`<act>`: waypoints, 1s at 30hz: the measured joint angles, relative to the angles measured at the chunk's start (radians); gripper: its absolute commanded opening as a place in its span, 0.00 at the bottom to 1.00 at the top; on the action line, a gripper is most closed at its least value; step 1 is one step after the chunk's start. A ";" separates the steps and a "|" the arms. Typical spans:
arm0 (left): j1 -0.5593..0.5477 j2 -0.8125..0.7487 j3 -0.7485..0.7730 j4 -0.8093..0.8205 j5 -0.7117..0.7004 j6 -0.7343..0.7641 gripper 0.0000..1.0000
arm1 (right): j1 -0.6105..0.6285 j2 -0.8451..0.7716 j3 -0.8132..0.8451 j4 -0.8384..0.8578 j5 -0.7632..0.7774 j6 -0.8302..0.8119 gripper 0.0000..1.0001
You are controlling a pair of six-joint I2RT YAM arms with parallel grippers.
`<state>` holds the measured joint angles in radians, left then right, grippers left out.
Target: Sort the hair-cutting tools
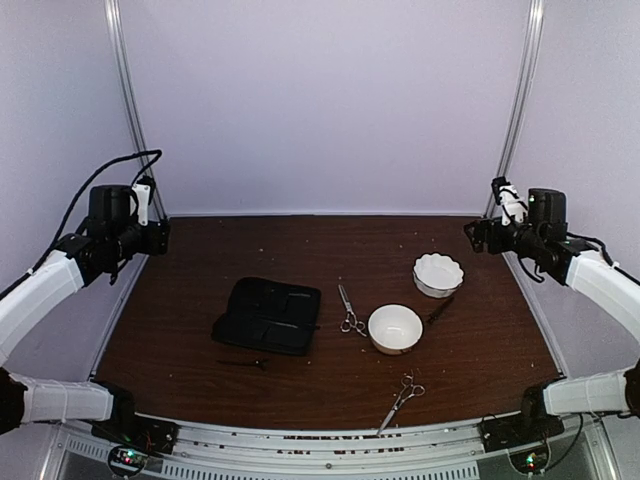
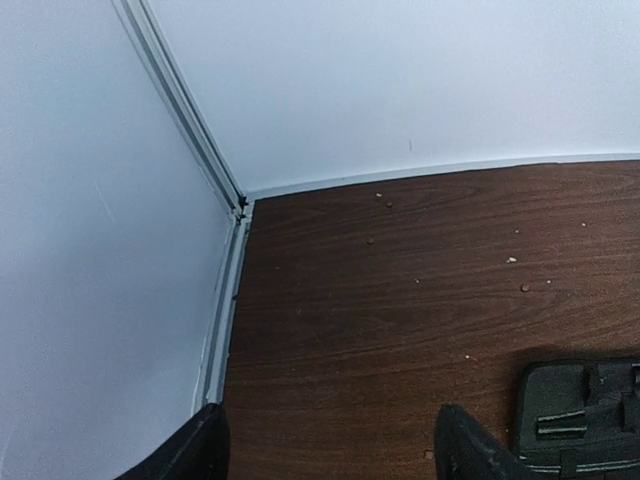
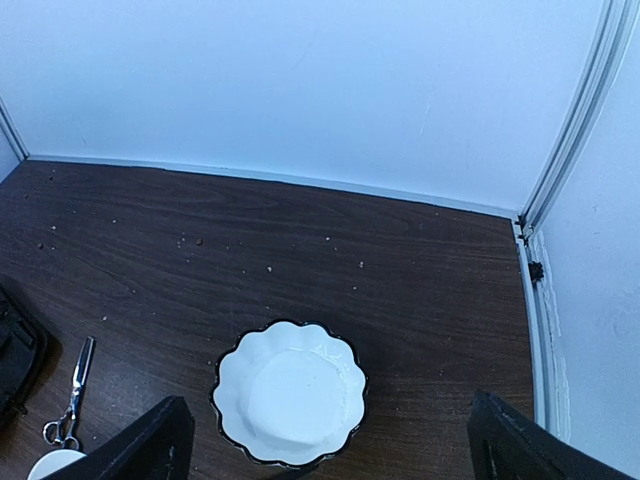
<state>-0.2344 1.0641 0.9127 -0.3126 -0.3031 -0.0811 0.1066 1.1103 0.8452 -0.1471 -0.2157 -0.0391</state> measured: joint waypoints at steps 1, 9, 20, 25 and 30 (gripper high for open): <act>0.004 0.003 0.005 -0.002 0.012 0.000 0.74 | -0.003 0.001 0.005 0.005 -0.009 0.001 0.99; 0.023 0.011 0.036 -0.004 0.085 0.000 0.74 | 0.010 0.031 0.114 -0.087 -0.186 -0.121 0.66; 0.026 0.018 0.050 -0.004 0.137 0.000 0.74 | 0.478 0.046 0.174 -0.403 -0.190 -0.480 0.00; 0.027 0.023 0.065 -0.006 0.151 0.000 0.74 | 0.660 0.117 0.124 -0.521 -0.149 -0.591 0.00; 0.031 0.030 0.080 -0.020 0.165 -0.001 0.74 | 0.777 0.211 0.078 -0.604 -0.099 -0.673 0.00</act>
<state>-0.2035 1.0939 0.9932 -0.3325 -0.1379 -0.0818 0.8833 1.3212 0.9230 -0.7509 -0.3145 -0.7116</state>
